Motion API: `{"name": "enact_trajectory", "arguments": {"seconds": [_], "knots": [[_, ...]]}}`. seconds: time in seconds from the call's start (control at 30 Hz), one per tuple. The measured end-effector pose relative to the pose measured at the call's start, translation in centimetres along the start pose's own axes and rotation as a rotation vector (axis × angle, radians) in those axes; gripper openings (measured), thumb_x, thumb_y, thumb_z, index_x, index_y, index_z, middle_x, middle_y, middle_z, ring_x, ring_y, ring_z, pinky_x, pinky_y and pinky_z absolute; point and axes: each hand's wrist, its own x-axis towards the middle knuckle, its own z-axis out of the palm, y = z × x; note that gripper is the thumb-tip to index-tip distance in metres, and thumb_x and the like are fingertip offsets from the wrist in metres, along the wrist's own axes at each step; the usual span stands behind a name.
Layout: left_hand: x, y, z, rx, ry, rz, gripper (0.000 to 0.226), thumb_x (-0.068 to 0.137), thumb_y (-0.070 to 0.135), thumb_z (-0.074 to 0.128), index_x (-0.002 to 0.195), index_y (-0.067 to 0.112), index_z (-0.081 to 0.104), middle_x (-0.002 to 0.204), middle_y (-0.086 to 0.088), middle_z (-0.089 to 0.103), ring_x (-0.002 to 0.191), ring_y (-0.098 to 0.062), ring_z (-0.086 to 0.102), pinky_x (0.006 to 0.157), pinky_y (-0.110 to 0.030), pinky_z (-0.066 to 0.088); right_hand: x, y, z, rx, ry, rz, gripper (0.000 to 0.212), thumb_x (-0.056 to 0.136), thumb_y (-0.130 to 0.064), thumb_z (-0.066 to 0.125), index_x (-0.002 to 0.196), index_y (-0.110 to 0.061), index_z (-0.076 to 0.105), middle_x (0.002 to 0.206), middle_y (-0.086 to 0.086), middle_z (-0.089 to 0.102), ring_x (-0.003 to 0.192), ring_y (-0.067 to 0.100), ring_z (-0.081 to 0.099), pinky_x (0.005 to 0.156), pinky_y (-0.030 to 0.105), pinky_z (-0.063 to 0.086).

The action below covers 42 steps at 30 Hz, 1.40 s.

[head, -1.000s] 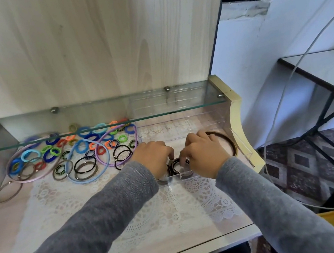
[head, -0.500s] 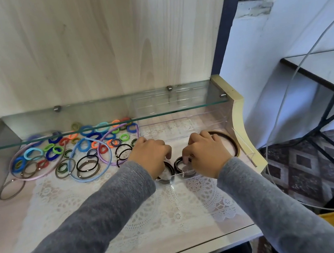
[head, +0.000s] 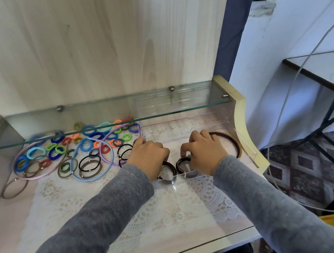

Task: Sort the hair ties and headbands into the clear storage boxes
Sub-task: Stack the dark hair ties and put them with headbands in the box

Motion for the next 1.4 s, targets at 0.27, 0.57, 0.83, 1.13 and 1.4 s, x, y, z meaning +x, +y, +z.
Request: {"name": "enact_trajectory", "arguments": {"seconds": [0.27,0.57,0.83,1.13,1.4], "knots": [[-0.1,-0.3,0.2,-0.055,-0.008,-0.003,0.033,0.085,0.004,0.051,0.109,0.026,0.058,0.108,0.003,0.061,0.103,-0.021,0.056,0.095,-0.037,0.030,0.0,0.3,0.4,0.024,0.020,0.005,0.030,0.087,-0.028,0.051,0.114,-0.036,0.059,0.115,-0.002,0.045,0.112,0.022,0.036,0.097,0.039,0.030],[-2.8,-1.1,2.7,-0.485,0.379,-0.254,0.045,0.075,0.006,0.049,0.114,0.024,0.061,0.120,0.006,0.058,0.114,-0.018,0.052,0.097,-0.038,0.033,0.7,-1.6,1.5,0.213,0.226,0.037,0.043,0.078,-0.006,0.046,0.114,-0.027,0.060,0.115,-0.002,0.050,0.109,0.021,0.040,0.093,0.036,0.034],[-7.9,-3.6,6.1,-0.385,0.530,-0.653,0.047,0.078,0.028,0.034,0.114,0.025,0.063,0.120,0.003,0.062,0.108,-0.021,0.057,0.094,-0.040,0.034,1.7,-9.5,3.2,0.427,0.517,-0.060,0.035,0.074,-0.020,0.043,0.102,-0.016,0.065,0.099,0.003,0.058,0.091,0.025,0.052,0.075,0.038,0.045],[-12.8,-9.1,8.0,-0.278,0.485,-0.800,0.034,0.086,0.035,0.043,0.109,0.027,0.066,0.115,0.003,0.065,0.104,-0.022,0.059,0.088,-0.040,0.036,2.8,-15.1,6.6,0.251,0.548,-0.005,0.021,0.069,-0.010,0.069,0.089,-0.007,0.067,0.086,0.010,0.059,0.075,0.029,0.057,0.061,0.035,0.049],[-12.8,-12.1,7.7,-0.314,0.324,-0.663,0.021,0.094,0.043,0.049,0.106,0.039,0.065,0.118,0.012,0.057,0.113,-0.017,0.050,0.093,-0.042,0.033,3.9,-15.8,7.7,0.243,0.554,0.124,0.028,0.080,-0.030,0.071,0.091,-0.005,0.065,0.097,0.014,0.059,0.082,0.030,0.056,0.066,0.037,0.048]]}}
